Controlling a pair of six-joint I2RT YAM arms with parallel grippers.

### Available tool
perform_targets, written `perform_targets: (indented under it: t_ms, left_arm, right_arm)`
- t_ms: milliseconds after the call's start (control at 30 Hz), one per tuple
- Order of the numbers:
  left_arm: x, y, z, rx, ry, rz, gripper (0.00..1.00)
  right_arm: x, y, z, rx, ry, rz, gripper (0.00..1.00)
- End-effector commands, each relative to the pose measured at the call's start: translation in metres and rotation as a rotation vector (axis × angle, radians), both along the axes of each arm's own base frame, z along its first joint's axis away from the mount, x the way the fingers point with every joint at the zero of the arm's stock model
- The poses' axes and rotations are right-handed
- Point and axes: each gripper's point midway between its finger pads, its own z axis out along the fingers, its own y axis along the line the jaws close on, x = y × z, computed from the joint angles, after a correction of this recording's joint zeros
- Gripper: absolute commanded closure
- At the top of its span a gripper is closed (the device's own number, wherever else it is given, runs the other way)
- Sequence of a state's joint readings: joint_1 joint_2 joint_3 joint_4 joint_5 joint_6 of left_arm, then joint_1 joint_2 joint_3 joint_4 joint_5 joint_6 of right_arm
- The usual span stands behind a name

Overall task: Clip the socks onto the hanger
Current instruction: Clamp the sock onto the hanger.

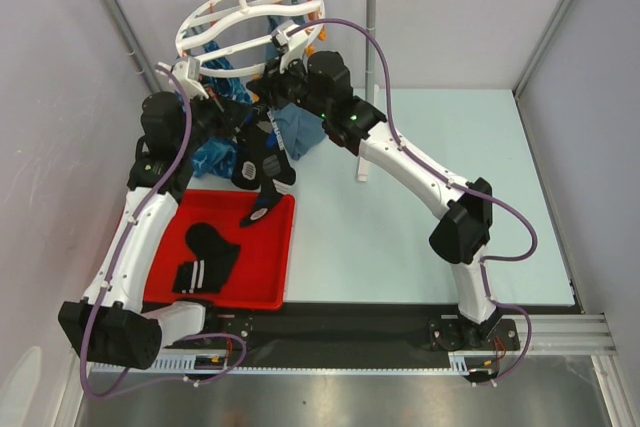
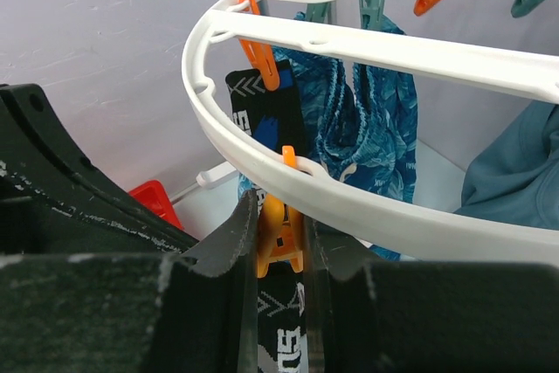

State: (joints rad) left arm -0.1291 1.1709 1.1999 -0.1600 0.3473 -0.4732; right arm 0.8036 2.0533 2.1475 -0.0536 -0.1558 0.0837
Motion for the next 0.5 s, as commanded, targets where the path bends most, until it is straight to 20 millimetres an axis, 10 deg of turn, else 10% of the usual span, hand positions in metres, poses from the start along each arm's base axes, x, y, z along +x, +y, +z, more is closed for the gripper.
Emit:
perform_targets:
  t_ms: [0, 467]
  left_arm:
    - [0.002, -0.002, 0.029, 0.023, -0.088, -0.016, 1.00]
    - [0.000, -0.003, 0.043, 0.026, -0.119, -0.019, 1.00]
  right_arm:
    - [-0.026, -0.003, 0.037, 0.034, -0.073, 0.069, 1.00]
    - [-0.022, -0.006, 0.031, 0.016, -0.059, 0.043, 1.00]
